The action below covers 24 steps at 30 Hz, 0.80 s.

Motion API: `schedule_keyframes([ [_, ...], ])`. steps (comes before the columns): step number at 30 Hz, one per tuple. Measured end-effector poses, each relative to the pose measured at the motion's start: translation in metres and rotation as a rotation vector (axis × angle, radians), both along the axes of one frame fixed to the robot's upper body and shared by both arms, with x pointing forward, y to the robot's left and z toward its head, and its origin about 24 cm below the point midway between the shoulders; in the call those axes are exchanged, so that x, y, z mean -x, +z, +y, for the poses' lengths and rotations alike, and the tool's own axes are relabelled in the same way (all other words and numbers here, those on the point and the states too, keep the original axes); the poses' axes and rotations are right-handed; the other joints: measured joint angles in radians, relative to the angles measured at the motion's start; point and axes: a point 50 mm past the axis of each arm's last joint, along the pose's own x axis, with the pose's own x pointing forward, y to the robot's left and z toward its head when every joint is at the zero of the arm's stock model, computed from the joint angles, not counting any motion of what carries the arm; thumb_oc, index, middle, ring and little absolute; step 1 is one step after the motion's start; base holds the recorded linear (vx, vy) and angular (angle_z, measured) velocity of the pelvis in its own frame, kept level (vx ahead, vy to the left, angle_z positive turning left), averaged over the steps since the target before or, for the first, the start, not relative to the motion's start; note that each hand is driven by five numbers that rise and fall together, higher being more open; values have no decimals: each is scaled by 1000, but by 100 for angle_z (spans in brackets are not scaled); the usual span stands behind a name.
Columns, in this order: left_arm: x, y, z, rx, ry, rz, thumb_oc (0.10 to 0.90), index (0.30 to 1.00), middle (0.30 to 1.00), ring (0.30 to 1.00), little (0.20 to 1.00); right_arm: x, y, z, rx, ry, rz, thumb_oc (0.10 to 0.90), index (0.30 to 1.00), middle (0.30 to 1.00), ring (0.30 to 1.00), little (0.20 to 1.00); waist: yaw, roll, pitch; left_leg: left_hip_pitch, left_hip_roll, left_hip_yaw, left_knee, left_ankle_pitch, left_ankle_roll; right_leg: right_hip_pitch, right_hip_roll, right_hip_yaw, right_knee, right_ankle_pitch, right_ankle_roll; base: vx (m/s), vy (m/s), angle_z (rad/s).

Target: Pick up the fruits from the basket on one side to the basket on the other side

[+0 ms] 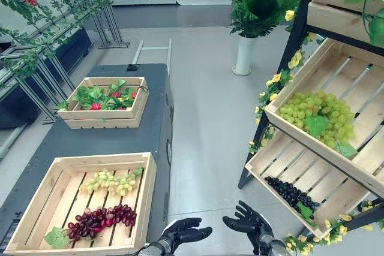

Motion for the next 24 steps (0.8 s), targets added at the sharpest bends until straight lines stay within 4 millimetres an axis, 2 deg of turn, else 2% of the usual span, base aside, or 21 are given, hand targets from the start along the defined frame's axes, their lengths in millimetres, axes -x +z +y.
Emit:
schedule_keyframes([
  [20,0,0,-1,-32,-35,-1,800,900,900,900,900,0,0,-1,-41,-64,7,800,900,900,900,900,0,10,-1,-6,0,-1,0,0,0,-5,0,-1,0,0,0,2,3,6],
  [24,-2,0,0,-92,-44,-33,800,900,900,900,900,0,0,-1,-66,-44,4,800,900,900,900,900,0,13,1,-8,0,-2,0,0,0,-6,0,-2,0,0,0,0,0,0],
])
